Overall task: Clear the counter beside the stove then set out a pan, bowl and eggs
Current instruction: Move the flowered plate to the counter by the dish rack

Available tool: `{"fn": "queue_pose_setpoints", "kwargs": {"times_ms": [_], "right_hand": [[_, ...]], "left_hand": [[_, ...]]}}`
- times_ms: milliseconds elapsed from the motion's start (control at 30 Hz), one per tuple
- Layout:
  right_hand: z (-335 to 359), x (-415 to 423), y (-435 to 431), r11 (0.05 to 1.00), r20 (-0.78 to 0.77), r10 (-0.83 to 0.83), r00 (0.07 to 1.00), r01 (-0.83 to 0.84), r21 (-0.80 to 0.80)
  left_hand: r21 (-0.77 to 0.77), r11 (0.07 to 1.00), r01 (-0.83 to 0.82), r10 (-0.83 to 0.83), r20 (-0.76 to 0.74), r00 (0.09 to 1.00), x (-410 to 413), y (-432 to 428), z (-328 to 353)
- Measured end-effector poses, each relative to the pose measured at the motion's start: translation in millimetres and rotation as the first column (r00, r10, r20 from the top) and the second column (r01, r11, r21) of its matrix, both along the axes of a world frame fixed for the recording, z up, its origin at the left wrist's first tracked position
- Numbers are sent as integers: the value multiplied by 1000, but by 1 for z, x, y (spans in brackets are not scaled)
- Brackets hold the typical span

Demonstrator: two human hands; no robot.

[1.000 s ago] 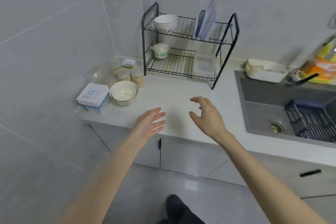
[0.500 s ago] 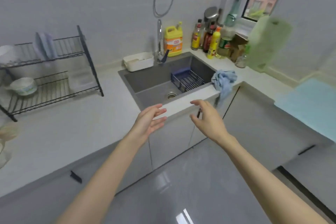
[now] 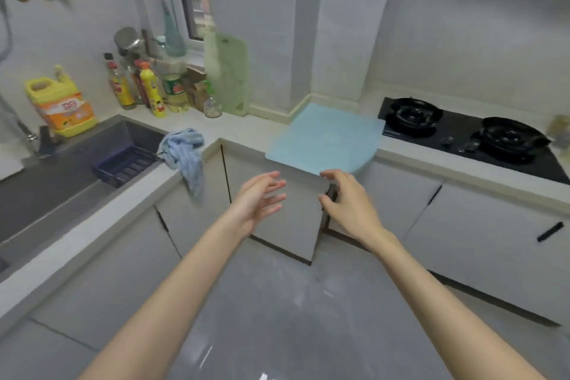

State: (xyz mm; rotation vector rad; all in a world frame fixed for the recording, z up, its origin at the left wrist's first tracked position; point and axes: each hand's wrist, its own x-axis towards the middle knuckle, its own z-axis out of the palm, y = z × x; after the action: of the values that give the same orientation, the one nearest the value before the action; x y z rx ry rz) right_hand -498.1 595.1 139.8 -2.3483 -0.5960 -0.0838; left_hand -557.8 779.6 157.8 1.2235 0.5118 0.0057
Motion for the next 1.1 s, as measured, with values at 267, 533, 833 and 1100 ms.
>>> {"fn": "queue_pose_setpoints", "kwargs": {"times_ms": [267,533,833,1100], "right_hand": [[5,50,-151,946,-21,-323,946,323,33],[-4,111,-263,835,-10,-549,835,550,16],[-2,214,-380,691,-17,-723,690,723,-13],[-3,273,-482,571,-22,-821,570,821,-10]], "left_hand": [[52,952,300,-301,-1,954,112,-143,14],[90,839,536,-538,-4,843,219,-257,2],[101,701,706,-709,-12,705,365,-389,0],[96,561,822,-824,-30,566,455,-504,-8]]}}
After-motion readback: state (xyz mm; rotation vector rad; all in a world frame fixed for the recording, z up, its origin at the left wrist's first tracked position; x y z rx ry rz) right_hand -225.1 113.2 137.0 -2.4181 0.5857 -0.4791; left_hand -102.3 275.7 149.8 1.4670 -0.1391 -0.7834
